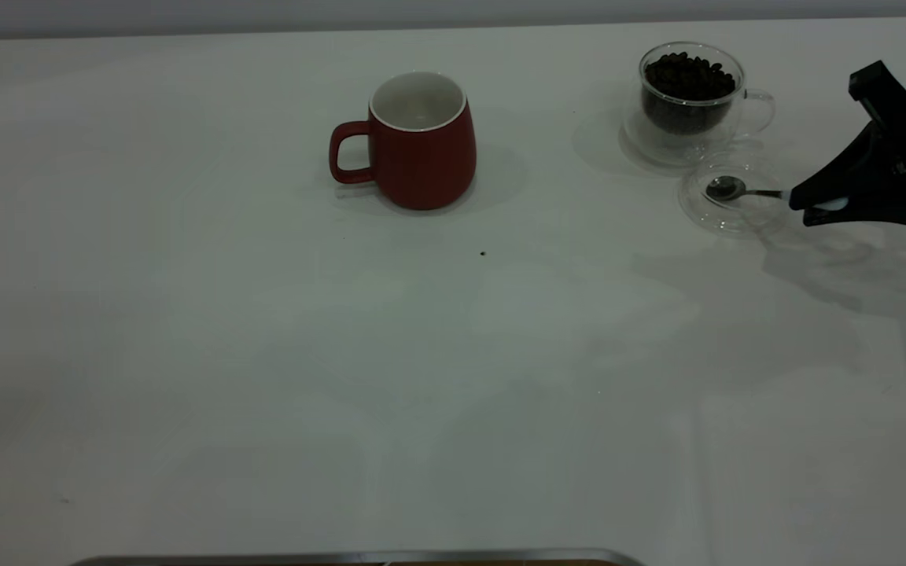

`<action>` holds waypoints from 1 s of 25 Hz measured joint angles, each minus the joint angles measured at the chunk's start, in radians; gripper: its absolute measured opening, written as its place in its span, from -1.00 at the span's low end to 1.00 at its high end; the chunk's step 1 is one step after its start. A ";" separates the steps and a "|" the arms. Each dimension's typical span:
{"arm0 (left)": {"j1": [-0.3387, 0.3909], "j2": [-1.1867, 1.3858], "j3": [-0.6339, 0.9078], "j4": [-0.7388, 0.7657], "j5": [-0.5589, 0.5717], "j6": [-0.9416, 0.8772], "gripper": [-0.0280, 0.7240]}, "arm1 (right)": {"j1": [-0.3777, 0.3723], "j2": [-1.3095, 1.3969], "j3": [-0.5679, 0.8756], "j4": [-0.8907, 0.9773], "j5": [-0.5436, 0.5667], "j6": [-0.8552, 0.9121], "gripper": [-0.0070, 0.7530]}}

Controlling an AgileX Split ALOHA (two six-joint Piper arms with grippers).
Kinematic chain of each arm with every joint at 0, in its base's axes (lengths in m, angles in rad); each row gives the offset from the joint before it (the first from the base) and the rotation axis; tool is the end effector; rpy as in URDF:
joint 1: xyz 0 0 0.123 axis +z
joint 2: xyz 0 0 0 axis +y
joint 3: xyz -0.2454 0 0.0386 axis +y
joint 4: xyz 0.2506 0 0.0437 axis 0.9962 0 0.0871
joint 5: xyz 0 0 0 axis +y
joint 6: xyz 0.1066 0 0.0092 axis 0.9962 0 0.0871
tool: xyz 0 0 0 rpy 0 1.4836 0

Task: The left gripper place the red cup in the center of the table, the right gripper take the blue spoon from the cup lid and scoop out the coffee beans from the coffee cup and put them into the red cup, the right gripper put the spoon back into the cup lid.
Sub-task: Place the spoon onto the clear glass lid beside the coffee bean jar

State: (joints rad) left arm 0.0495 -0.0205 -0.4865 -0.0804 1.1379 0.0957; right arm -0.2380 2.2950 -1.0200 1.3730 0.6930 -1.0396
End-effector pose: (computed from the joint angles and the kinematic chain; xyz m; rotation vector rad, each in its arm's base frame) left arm 0.0434 -0.0057 0.2613 0.0566 2.1109 -0.0105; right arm 0.3313 -0.0113 -0.0270 0.6009 2.7112 0.9825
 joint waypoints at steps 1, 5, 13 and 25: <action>0.000 0.000 0.000 0.000 0.000 0.000 0.34 | 0.000 0.001 -0.001 0.002 0.000 0.000 -0.70; 0.000 0.000 0.000 0.000 0.000 0.002 0.34 | 0.002 0.006 -0.026 0.013 -0.004 0.000 -0.70; 0.000 0.000 0.000 0.000 0.000 0.002 0.34 | 0.050 0.024 -0.073 0.021 -0.013 0.000 -0.70; 0.000 0.000 0.000 0.000 0.000 0.002 0.34 | 0.079 0.053 -0.080 0.034 -0.004 0.000 -0.70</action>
State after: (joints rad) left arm 0.0495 -0.0205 -0.4865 -0.0804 1.1379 0.0979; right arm -0.1594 2.3476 -1.0997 1.4073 0.6885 -1.0396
